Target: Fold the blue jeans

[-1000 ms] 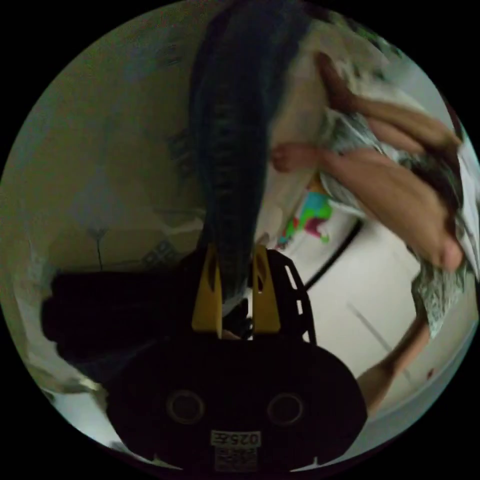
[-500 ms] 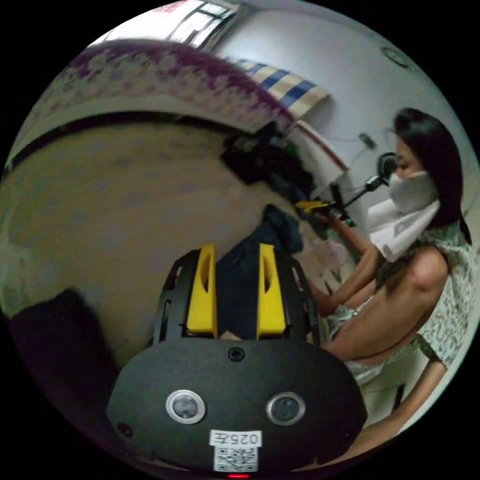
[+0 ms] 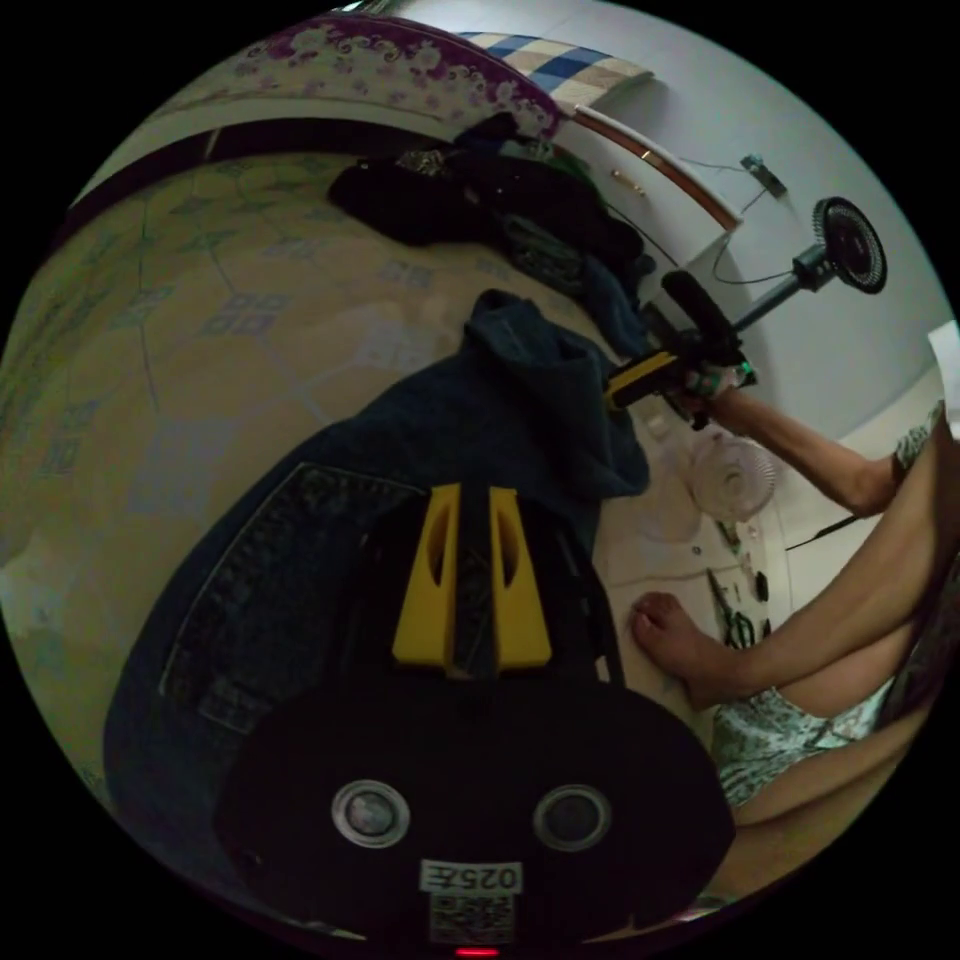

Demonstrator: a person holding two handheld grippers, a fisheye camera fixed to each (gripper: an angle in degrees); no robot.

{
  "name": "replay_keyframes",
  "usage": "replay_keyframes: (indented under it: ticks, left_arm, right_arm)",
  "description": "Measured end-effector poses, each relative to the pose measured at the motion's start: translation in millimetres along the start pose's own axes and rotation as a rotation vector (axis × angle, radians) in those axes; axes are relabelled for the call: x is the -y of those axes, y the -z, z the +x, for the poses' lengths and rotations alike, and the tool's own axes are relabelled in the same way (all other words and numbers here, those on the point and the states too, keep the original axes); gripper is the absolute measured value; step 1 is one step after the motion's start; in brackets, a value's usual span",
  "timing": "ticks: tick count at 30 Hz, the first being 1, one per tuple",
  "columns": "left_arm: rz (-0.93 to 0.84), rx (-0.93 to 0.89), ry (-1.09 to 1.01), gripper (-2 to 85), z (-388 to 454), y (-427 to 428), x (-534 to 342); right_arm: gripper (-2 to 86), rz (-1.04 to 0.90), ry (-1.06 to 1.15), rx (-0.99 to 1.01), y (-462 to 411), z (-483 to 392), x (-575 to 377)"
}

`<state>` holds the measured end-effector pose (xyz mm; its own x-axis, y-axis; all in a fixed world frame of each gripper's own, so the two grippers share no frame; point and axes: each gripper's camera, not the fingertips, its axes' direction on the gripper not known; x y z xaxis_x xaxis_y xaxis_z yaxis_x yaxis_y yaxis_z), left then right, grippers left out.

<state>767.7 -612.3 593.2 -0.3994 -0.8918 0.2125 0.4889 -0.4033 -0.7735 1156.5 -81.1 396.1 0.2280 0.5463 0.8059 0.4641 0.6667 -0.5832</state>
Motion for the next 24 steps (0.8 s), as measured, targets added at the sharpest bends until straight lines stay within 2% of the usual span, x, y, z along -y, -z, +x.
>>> replay_keyframes:
  ticks: [3, 5, 7, 9, 13, 15, 18, 20, 24]
  left_arm:
    - [-0.015, 0.047, 0.010, 0.3, 2.6, 2.0, -18.0]
    - [-0.029, 0.054, 0.037, -0.4, -1.1, 5.2, -25.5]
    - [-0.027, 0.045, 0.056, -1.1, -8.6, 11.3, -37.8]
    - [-0.012, 0.026, 0.071, -1.3, -15.1, 16.9, -49.2]
    - [-0.008, -0.054, 0.099, -0.9, -29.4, 41.8, -66.6]
    - [-0.018, -0.128, 0.096, -0.1, -33.1, 64.6, -64.5]
    - [0.167, -0.260, 0.037, 3.8, -31.6, 115.1, -47.2]
    - [0.206, -0.300, -0.013, 6.5, -29.1, 129.9, -18.2]
    - [-0.046, -0.191, -0.269, 8.9, 3.7, 93.5, 73.1]
  right_arm:
    - [0.0, 0.013, 0.079, -0.167, 80.1, -27.3, 8.4]
    - [-0.2, 0.053, 0.002, -0.316, 146.7, -13.9, 6.7]
    - [0.0, 0.133, -0.154, -0.555, 232.6, 25.6, -1.8]
    - [0.5, 0.127, -0.278, -0.626, 273.0, 62.2, -4.1]
    - [3.5, 0.057, -0.322, -0.411, 299.5, 114.0, -1.5]
    - [5.5, 0.061, -0.369, -0.376, 307.3, 121.6, -0.2]
    - [8.5, 0.103, -0.382, -0.333, 332.6, 112.1, -1.4]
    - [9.9, 0.177, -0.395, -0.317, 356.6, 98.4, -8.3]
    - [13.7, 0.296, -0.480, -0.216, 403.7, 78.8, -40.0]
